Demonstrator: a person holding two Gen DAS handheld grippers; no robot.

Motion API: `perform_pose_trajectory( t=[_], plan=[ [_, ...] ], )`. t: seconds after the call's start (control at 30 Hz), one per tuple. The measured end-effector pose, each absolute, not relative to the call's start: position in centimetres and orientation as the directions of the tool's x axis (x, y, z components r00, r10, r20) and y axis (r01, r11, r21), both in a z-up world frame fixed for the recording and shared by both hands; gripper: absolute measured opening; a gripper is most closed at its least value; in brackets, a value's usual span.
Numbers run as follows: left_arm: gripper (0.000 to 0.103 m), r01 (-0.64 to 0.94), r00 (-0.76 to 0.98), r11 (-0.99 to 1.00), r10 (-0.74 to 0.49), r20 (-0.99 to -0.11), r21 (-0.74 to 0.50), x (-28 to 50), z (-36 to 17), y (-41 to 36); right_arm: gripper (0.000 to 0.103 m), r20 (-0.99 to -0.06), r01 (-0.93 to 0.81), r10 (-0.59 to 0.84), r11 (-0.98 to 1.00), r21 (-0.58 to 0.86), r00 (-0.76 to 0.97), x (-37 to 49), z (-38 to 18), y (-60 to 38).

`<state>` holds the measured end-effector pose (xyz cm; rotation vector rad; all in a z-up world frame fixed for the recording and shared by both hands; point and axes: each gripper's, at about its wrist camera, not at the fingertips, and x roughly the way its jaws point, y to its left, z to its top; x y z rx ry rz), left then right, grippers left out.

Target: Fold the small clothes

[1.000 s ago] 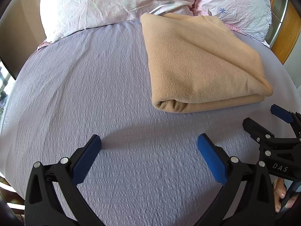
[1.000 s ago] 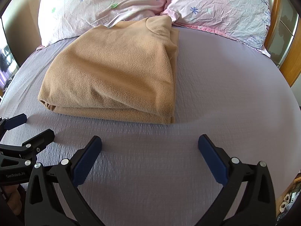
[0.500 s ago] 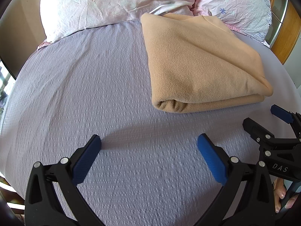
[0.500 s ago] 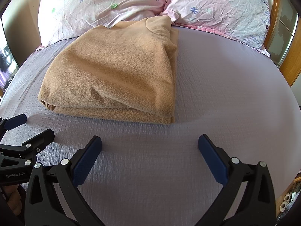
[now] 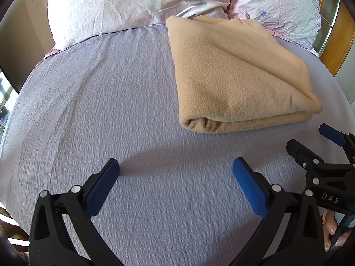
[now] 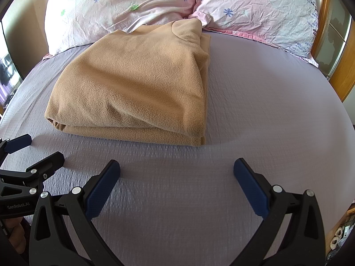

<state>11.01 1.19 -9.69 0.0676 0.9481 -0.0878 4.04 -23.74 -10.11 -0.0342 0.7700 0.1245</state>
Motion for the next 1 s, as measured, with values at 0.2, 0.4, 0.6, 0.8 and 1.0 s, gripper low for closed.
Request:
perform_pose_trajectory(
  t=[0.2,0.4,0.6,0.8,1.0],
  plan=[
    [0.101,0.105,0.580,0.994,-0.045,-0.813,0.019,11.04,-9.70,1.20,0.102,-0.696,-0.125,0.100,0.992,0.015,0.711,4.05,-10.12,-23.75],
    [0.101,0.105,0.581,0.994,-0.045,-0.813,0.019,11.06,-9.71,1.21,0.102,-0.696,-0.124,0.099,0.992,0.015,0.711,4.07,-10.13,-23.77],
    [0.101,0.104,0.580,0.994,-0.045,-0.813,0.019,11.07,-9.71,1.21,0.102,-0.698,-0.114,0.094,0.993,0.017,0.710,4.10,-10.04,-23.80],
    [0.101,0.101,0.580,0.995,-0.044,-0.813,0.018,11.25,-9.66,1.37,0.102,-0.697,-0.108,0.090,0.994,0.018,0.711,4.06,-10.07,-23.68],
    [0.101,0.093,0.577,0.996,-0.040,-0.816,0.017,11.36,-9.62,1.39,0.102,-0.698,-0.107,0.089,0.994,0.018,0.711,4.07,-10.06,-23.66]
  ],
)
